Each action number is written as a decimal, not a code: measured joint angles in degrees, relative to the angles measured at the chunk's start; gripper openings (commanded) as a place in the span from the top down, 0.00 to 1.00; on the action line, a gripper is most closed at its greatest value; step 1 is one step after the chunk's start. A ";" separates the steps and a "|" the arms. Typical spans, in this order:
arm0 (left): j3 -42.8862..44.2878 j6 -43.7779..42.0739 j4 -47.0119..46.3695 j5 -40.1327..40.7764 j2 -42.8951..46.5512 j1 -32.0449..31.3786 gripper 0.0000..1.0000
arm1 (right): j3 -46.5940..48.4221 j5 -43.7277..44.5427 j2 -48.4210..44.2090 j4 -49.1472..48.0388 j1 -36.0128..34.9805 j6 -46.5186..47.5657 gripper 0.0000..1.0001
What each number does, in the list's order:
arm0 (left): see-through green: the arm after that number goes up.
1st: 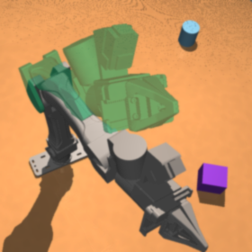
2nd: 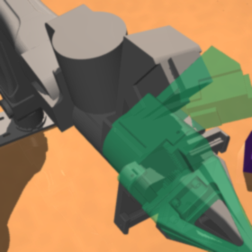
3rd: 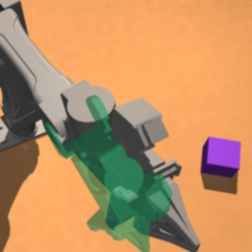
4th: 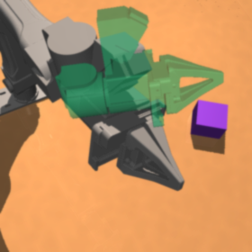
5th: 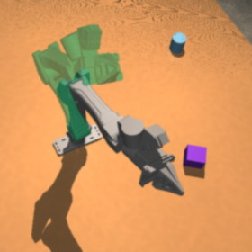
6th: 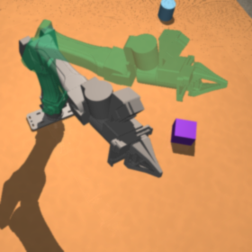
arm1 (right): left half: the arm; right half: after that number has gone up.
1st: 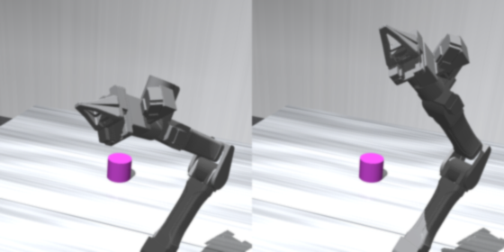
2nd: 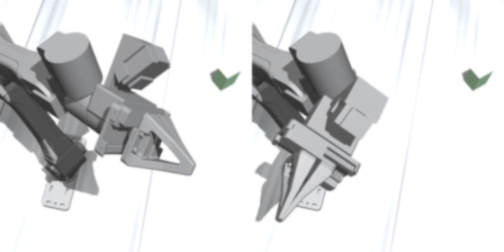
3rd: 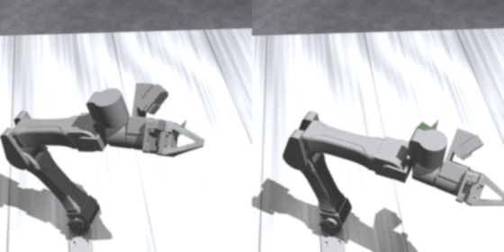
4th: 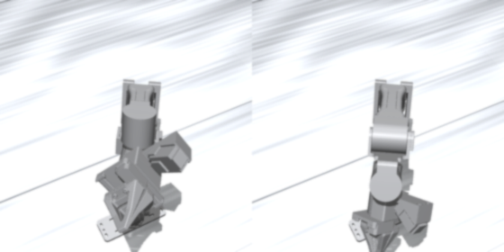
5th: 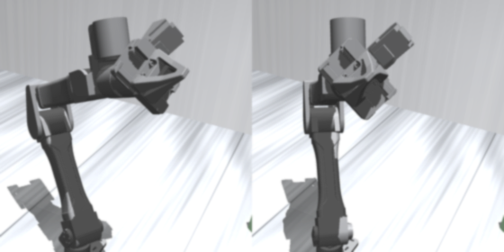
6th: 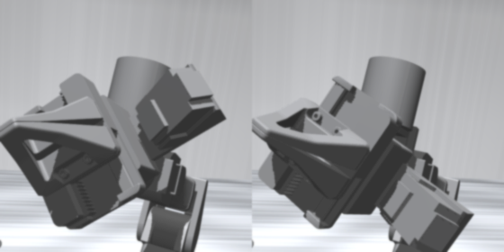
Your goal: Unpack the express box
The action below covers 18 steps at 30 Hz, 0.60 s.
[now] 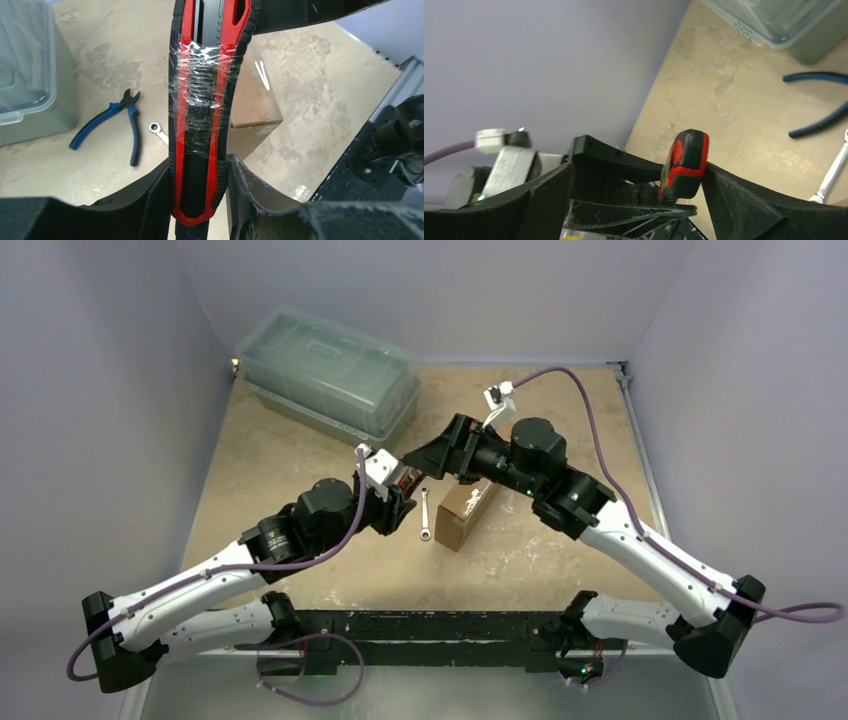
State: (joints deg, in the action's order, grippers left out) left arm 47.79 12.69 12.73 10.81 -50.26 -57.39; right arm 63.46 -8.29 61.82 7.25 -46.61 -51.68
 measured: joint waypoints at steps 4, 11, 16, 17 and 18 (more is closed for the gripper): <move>0.00 -1.84 1.90 1.42 0.57 0.00 1.00 | 2.49 0.48 3.61 4.68 0.00 -0.17 0.06; 0.00 -2.51 1.97 2.16 3.56 -0.02 1.00 | 2.56 1.36 7.15 6.75 -0.35 -2.97 0.22; 0.00 -2.73 1.73 2.49 3.08 -0.02 1.00 | 2.54 5.16 8.72 4.04 -4.74 -5.79 0.38; 0.00 -2.73 1.73 2.54 2.82 -0.02 1.00 | 2.51 6.34 9.03 3.41 -5.75 -6.56 0.40; 0.00 -2.73 1.75 2.54 2.49 -0.02 1.00 | 2.40 7.43 9.31 2.56 -6.73 -7.58 0.41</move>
State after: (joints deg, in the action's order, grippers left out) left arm 47.79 9.96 14.48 13.34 -47.77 -57.41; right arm 65.87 -0.86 71.13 9.80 -53.34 -59.27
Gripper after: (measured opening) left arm 0.371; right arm 0.642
